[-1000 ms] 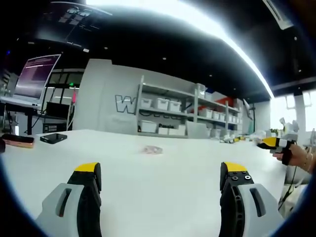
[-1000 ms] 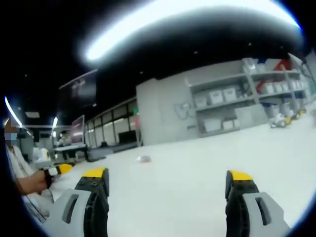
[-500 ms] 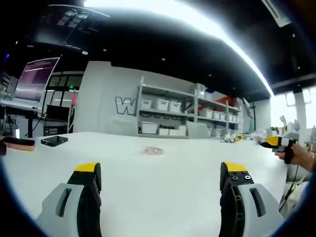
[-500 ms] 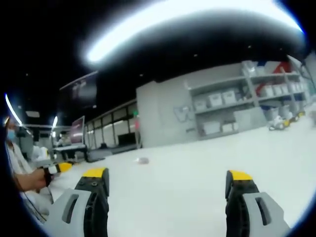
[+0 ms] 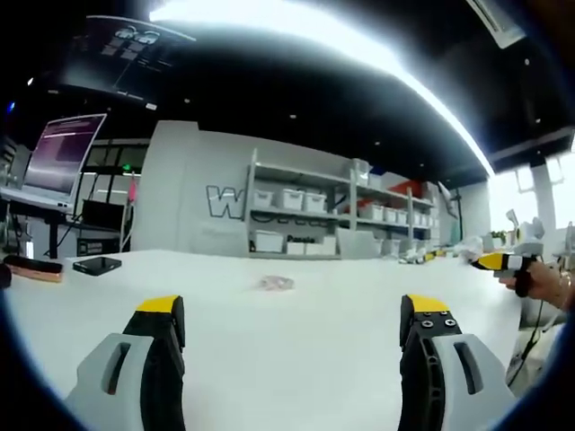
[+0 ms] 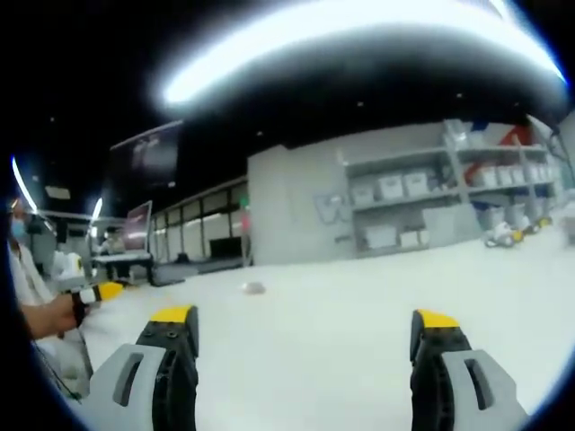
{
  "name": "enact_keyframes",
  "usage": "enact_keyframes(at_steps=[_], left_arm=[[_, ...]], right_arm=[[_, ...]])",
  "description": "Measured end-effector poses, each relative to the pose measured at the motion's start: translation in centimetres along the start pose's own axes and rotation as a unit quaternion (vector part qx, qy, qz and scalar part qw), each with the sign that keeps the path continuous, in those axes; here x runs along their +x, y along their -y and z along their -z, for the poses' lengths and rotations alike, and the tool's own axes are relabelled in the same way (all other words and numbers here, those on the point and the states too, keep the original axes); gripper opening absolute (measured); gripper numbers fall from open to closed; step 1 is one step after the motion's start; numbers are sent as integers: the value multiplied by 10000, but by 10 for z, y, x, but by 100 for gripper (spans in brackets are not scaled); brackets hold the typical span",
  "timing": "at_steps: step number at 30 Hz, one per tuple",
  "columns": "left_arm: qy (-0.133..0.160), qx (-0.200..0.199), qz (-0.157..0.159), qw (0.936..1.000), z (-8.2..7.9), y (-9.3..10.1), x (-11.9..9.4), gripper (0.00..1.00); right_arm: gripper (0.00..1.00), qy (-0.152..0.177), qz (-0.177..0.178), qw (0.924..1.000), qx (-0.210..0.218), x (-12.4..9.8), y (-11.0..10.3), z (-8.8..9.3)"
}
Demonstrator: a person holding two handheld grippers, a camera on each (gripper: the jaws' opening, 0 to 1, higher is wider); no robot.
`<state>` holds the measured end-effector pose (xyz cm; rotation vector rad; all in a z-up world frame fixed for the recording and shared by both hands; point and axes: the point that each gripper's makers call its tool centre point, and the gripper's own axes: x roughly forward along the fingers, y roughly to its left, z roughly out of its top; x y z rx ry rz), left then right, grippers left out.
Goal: Open the resealable bag by pulling the two sides of the seal apart until the entire bag opening is separated and visibly accessible.
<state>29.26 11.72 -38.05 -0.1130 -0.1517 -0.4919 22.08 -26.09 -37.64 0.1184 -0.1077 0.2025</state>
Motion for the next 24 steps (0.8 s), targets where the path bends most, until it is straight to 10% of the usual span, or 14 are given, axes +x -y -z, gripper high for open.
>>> enact_keyframes(at_steps=[24], left_arm=[[319, -125, 101, 9994, -13, 7, -4, 98]], right_arm=[[100, -168, -133, 9998, 27, -2, -1, 4]])
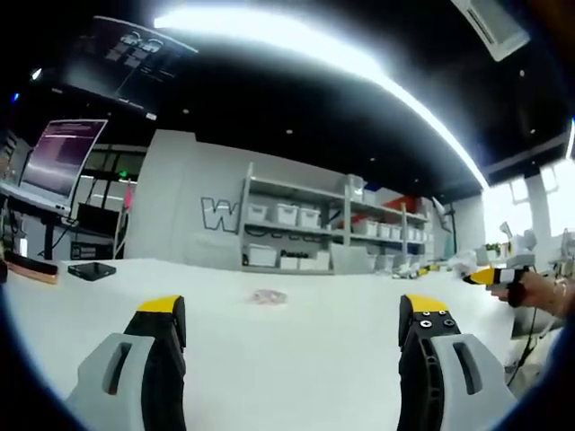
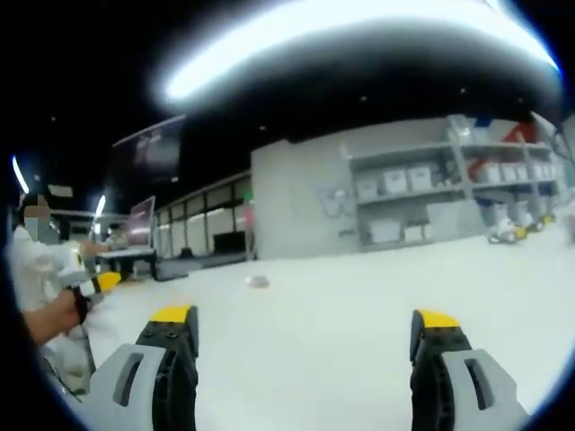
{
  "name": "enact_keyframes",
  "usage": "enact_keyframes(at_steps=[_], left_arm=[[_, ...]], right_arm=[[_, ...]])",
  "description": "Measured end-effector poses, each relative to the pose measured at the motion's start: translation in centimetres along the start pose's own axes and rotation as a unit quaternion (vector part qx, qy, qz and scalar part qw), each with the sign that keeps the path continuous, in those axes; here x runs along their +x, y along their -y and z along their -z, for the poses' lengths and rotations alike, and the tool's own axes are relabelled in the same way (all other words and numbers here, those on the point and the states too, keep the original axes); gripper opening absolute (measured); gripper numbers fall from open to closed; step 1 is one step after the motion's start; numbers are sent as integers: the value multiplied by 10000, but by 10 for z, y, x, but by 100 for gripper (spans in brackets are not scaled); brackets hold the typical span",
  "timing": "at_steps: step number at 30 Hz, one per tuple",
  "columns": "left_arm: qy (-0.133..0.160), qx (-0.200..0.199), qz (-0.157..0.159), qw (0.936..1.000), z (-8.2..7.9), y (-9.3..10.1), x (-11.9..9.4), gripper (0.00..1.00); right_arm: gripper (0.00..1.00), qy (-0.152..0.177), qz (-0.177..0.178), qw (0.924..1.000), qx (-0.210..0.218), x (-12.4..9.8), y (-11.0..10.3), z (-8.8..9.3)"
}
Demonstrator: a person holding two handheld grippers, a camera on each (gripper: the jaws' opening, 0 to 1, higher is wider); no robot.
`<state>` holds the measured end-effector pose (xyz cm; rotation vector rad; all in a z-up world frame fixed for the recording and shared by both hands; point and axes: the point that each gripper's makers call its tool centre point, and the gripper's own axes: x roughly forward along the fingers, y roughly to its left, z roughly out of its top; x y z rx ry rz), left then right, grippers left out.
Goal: Open the resealable bag by pulling the two sides of the seal apart until the entire bag opening is separated and visibly accessible.
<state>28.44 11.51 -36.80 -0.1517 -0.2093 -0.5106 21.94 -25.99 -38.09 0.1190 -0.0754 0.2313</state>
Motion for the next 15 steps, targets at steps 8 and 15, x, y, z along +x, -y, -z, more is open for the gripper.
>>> enact_keyframes(at_steps=[8, 15], left_arm=[[5, -2, -90, 10000, 1, -2, 0, 97], [-50, -109, -102, 9999, 4, -3, 2, 96]], right_arm=[[100, 46, -56, 9997, 215, -2, 3, 0], [100, 138, -57, 9990, 413, -5, 5, -2]])
